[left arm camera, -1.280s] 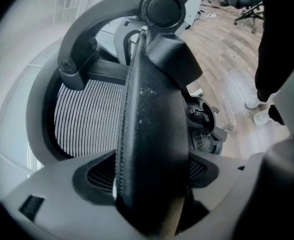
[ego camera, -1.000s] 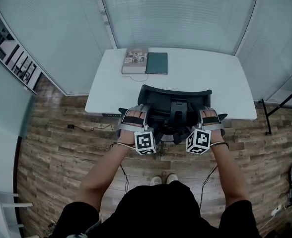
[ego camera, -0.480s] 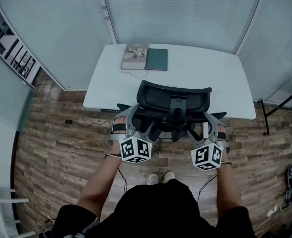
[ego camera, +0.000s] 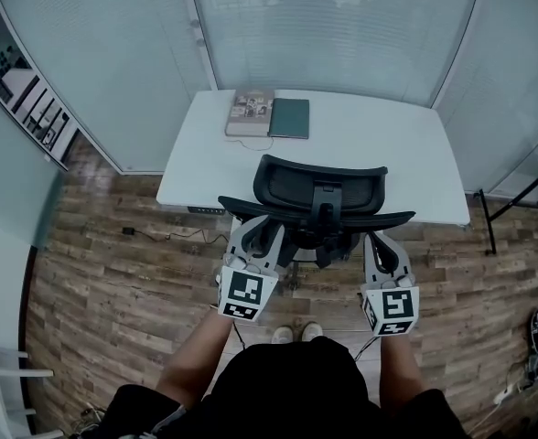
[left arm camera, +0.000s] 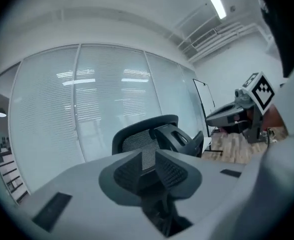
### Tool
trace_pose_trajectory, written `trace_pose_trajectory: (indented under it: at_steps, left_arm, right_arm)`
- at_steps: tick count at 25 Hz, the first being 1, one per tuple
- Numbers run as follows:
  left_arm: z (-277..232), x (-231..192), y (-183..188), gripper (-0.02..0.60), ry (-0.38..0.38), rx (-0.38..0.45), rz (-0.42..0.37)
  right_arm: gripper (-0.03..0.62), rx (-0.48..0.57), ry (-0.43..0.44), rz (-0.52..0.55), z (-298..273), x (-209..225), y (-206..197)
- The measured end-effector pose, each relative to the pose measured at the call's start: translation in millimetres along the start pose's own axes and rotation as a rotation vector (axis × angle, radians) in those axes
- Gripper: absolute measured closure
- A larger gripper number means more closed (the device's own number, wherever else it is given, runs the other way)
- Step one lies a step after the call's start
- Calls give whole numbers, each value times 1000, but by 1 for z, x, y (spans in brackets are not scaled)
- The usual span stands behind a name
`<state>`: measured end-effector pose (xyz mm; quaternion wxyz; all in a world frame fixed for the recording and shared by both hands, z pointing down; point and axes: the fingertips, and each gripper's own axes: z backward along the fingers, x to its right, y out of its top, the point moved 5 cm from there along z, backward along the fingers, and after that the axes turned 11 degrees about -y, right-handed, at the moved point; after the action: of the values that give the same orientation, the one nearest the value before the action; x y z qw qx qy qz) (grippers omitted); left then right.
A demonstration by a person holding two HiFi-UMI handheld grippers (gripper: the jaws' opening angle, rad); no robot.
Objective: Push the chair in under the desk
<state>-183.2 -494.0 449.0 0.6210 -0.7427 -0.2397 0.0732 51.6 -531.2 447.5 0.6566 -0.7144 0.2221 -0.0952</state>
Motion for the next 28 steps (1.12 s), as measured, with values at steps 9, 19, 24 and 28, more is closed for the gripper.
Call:
trace_pose_trajectory:
  at_steps: [9, 19, 24, 28]
  left_arm:
    - [19, 0, -10, 568, 86, 38, 120]
    - [27, 4, -8, 567, 109, 40, 112]
    - [27, 11, -2, 567, 67, 47, 124]
    - [29, 13, 2, 566, 68, 72, 123]
  right_arm:
    - [592, 40, -12, 14, 19, -11, 14]
    - [592, 86, 6, 42, 27, -18, 27]
    - [592, 99, 4, 45, 31, -19, 32]
    - [591, 99, 8, 50, 32, -20, 31]
